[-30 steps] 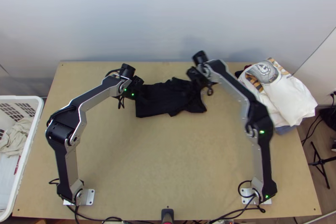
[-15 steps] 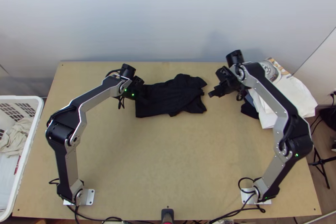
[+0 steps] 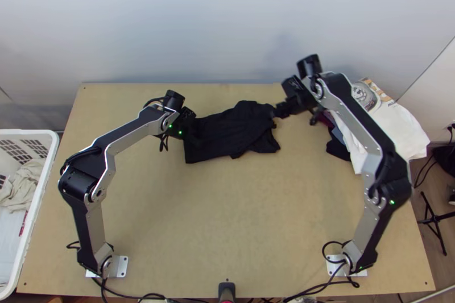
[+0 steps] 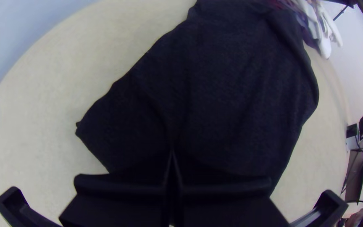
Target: Fold the t-shirt
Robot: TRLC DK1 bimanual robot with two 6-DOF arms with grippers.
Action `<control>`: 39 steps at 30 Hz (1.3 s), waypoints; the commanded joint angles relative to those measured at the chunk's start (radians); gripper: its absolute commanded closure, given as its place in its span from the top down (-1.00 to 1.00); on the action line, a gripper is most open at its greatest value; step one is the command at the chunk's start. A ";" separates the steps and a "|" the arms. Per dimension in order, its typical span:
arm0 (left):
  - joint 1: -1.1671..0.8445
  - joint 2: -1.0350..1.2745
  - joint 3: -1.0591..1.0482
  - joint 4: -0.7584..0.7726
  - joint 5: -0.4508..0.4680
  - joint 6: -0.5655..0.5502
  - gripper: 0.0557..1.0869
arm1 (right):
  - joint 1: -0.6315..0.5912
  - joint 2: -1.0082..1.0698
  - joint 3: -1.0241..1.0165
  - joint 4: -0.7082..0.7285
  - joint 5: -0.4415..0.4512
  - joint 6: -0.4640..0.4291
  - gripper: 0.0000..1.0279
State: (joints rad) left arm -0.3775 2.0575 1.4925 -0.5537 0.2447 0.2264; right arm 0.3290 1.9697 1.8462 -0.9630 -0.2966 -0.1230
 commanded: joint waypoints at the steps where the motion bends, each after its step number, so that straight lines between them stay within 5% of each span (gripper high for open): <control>1: -0.008 -0.003 -0.014 0.006 -0.013 0.001 -0.92 | 0.085 0.153 0.203 -0.010 -0.042 0.020 -0.77; 8: -0.006 0.003 -0.001 0.005 -0.013 0.001 -0.92 | 0.104 0.307 0.303 -0.010 -0.098 0.029 -0.94; 18: -0.003 0.015 0.008 -0.002 -0.013 -0.010 -0.92 | 0.093 0.416 0.212 0.029 -0.131 0.017 -0.94; 39: -0.003 0.029 0.028 -0.011 -0.012 -0.013 -0.92 | -0.071 -0.204 -0.490 0.038 -0.130 -0.055 -0.83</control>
State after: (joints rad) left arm -0.3805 2.0853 1.5158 -0.5652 0.2340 0.2131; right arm 0.3084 1.9621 1.5520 -0.9279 -0.4255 -0.1768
